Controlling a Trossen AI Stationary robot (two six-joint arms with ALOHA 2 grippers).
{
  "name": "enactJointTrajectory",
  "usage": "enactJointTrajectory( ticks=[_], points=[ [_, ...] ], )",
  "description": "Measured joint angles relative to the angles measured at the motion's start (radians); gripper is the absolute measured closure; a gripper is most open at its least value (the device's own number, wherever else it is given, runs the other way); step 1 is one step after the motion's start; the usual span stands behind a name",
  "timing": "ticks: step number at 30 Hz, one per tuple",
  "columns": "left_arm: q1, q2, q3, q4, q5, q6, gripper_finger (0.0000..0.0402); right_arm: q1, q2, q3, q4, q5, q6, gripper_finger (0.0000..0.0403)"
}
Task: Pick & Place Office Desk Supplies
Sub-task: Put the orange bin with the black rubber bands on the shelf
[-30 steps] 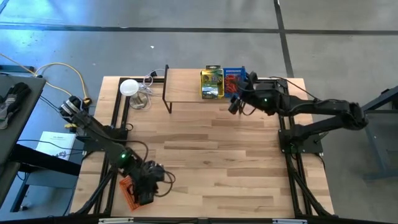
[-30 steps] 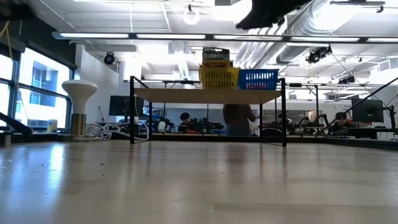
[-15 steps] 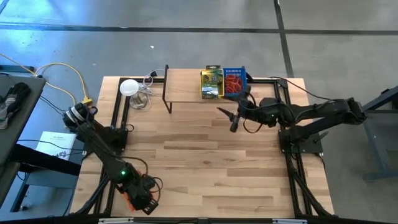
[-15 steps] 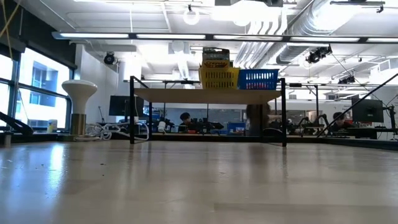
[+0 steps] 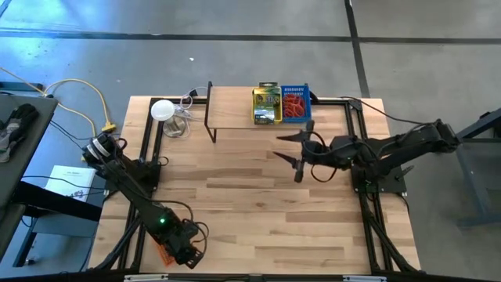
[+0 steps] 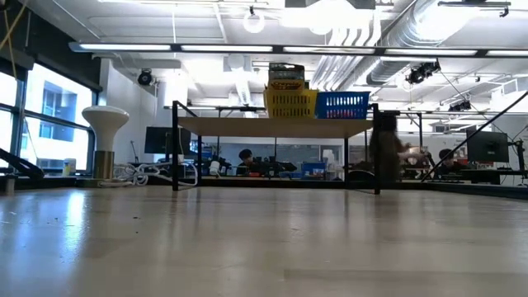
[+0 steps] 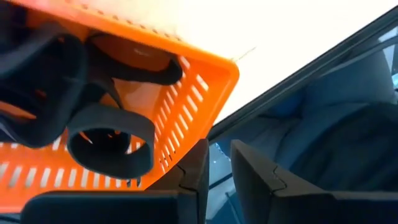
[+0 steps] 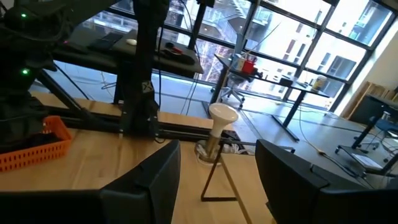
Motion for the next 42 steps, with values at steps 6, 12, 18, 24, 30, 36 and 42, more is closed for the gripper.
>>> enactJointTrajectory(
  ticks=[6, 12, 18, 24, 30, 36, 42],
  points=[
    [-0.002, 0.026, 0.002, -0.006, -0.002, 0.003, 0.0340, 0.047, 0.000, 0.000, -0.006, 0.059, 0.000, 0.0206],
    [-0.002, 0.043, 0.001, -0.009, -0.002, 0.000, 0.0340, 0.073, 0.000, 0.000, -0.006, 0.063, 0.002, 0.0206],
    [-0.002, 0.050, 0.002, -0.048, 0.010, 0.004, 0.0340, 0.089, 0.000, 0.000, -0.013, 0.063, 0.006, 0.0206],
    [-0.006, 0.103, 0.000, -0.095, 0.102, 0.058, 0.0342, 0.112, 0.000, 0.000, -0.013, 0.062, 0.007, 0.0206],
    [-0.006, 0.115, 0.002, -0.097, 0.118, 0.111, 0.0383, 0.143, 0.000, 0.000, -0.016, 0.059, 0.029, 0.0206],
    [-0.006, 0.109, 0.025, -0.121, 0.005, 0.262, 0.0398, 0.192, 0.000, 0.000, -0.053, 0.054, 0.117, 0.0206],
    [-0.005, 0.110, 0.098, -0.253, -0.121, 0.397, 0.0399, 0.259, 0.007, 0.000, -0.099, 0.047, 0.161, 0.0206]
  ],
)
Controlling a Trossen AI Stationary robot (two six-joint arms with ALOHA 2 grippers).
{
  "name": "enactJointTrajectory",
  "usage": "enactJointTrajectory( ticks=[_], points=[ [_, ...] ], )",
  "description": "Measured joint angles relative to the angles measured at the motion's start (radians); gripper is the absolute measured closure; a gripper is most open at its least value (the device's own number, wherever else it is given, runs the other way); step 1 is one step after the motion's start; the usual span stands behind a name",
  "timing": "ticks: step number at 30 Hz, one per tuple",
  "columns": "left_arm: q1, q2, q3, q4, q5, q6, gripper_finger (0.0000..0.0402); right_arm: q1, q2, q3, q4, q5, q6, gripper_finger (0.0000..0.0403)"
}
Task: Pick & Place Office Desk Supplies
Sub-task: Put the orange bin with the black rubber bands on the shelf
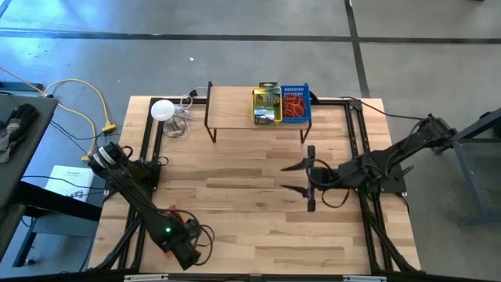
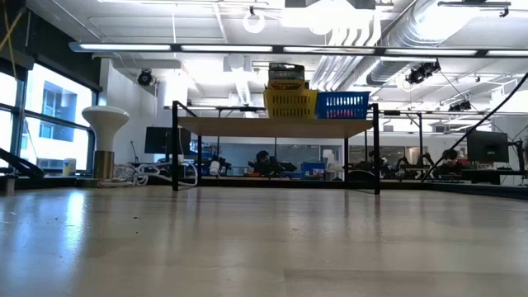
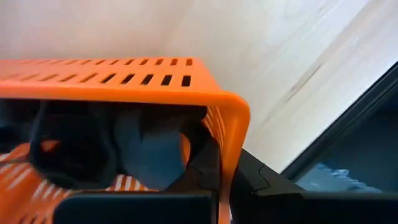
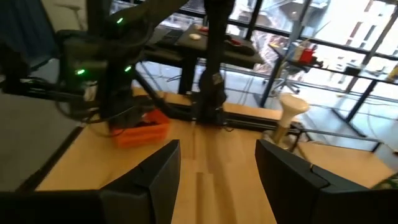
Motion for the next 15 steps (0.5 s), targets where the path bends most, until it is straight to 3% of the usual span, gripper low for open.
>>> enactJointTrajectory(
  ticks=[7, 15],
  points=[
    [0.059, 0.002, 0.217, -0.355, -0.032, 0.188, 0.0400, 0.068, 0.049, 0.000, -0.001, 0.006, 0.023, 0.0206],
    [0.238, 0.001, 0.410, -0.726, -0.033, 0.485, 0.0400, 0.111, 0.130, 0.000, -0.003, 0.012, 0.079, 0.0206]
  ],
)
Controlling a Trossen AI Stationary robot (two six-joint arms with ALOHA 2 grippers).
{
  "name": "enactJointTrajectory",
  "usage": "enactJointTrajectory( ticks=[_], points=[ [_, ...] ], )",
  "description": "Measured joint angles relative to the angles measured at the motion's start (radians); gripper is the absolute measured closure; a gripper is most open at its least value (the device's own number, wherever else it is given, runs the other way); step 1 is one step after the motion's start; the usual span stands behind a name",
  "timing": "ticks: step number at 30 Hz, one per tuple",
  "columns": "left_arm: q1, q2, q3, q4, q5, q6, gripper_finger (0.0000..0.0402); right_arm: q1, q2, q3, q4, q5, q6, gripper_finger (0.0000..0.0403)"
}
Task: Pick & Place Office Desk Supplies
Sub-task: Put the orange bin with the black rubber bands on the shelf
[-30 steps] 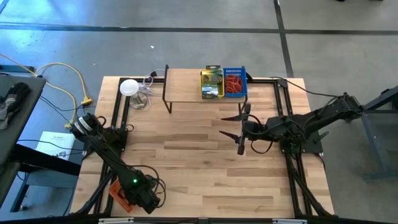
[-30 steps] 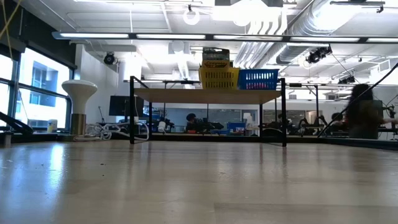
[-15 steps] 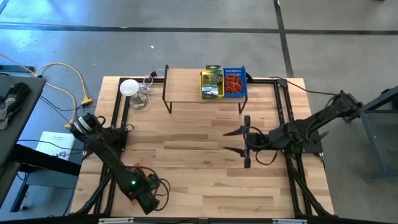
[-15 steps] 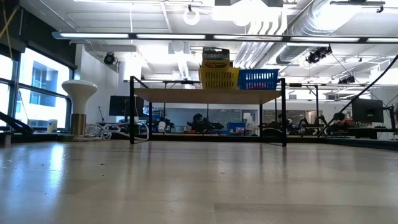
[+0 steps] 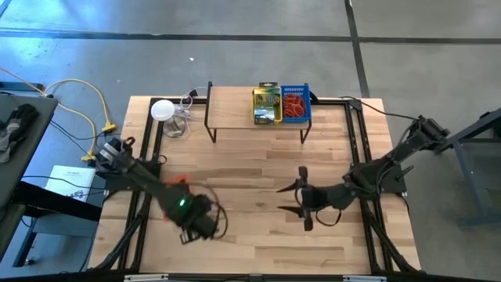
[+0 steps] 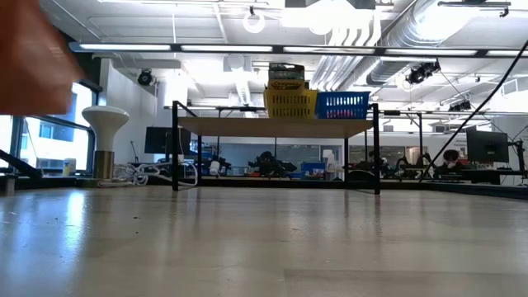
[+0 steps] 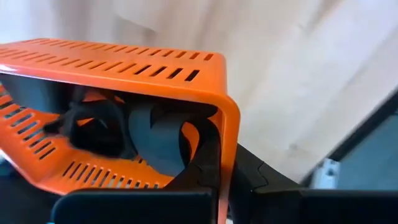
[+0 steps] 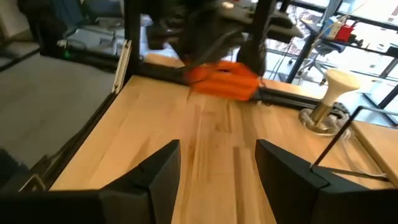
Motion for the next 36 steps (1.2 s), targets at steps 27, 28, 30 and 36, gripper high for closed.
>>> enactJointTrajectory(
  ticks=[27, 28, 30, 36],
  points=[
    [0.759, 0.022, 0.282, 0.070, -0.423, 1.116, 0.0400, -0.026, 0.075, 0.000, -0.097, 0.000, 0.046, 0.0308],
    [0.776, 0.028, 0.282, 0.084, -0.425, 1.144, 0.0400, -0.033, 0.075, 0.000, -0.097, 0.000, 0.045, 0.0309],
    [0.811, 0.049, 0.282, 0.099, -0.435, 1.183, 0.0400, -0.048, 0.075, 0.000, -0.098, 0.000, 0.045, 0.0309],
    [0.878, 0.101, 0.281, 0.134, -0.448, 1.233, 0.0400, -0.065, 0.075, 0.000, -0.107, -0.001, 0.050, 0.0308]
  ],
)
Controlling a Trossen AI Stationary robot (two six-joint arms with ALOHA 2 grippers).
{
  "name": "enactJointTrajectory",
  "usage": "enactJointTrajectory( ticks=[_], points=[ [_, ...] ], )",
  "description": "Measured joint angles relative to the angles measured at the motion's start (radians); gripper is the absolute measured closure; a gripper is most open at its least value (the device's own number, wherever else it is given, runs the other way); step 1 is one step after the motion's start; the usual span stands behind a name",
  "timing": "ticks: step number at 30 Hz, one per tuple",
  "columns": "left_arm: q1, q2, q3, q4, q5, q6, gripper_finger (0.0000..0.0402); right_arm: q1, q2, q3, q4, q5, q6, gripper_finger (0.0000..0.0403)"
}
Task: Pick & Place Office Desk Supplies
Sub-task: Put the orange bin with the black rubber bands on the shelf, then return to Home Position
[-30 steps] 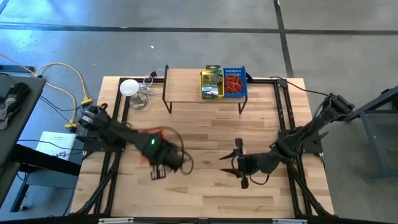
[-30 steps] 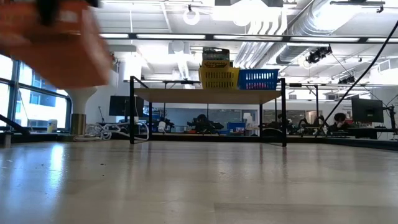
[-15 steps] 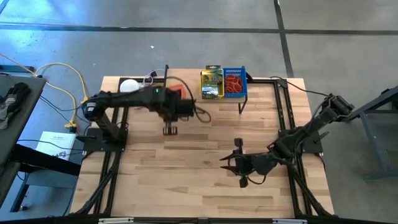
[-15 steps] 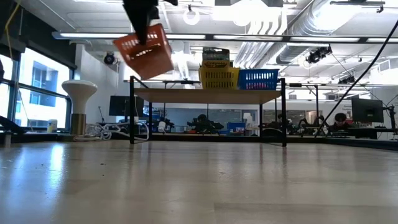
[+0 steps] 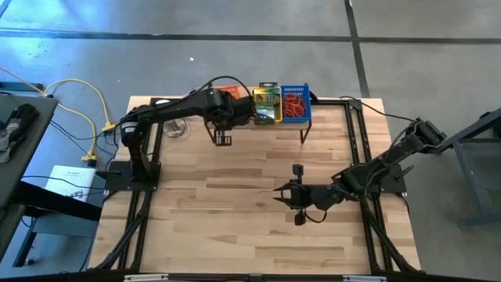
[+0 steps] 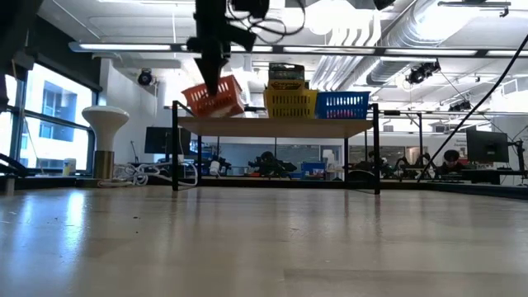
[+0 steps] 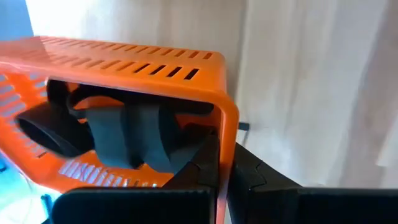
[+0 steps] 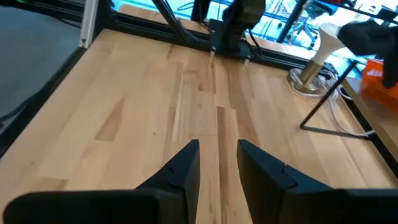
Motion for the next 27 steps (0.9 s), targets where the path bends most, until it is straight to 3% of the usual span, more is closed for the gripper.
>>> enactJointTrajectory(
  ticks=[14, 19, 27],
  points=[
    [-0.023, 0.018, 0.000, 0.044, -0.045, 0.055, 0.0367, 0.000, 0.000, 0.000, -0.051, 0.000, -0.005, 0.0310],
    [-0.022, 0.017, 0.000, 0.049, -0.139, 0.050, 0.0335, 0.000, 0.000, 0.000, -0.051, 0.000, -0.005, 0.0310],
    [-0.065, 0.012, 0.000, 0.053, -0.150, 0.014, 0.0273, 0.001, -0.001, 0.000, -0.050, 0.002, -0.030, 0.0310]
  ],
)
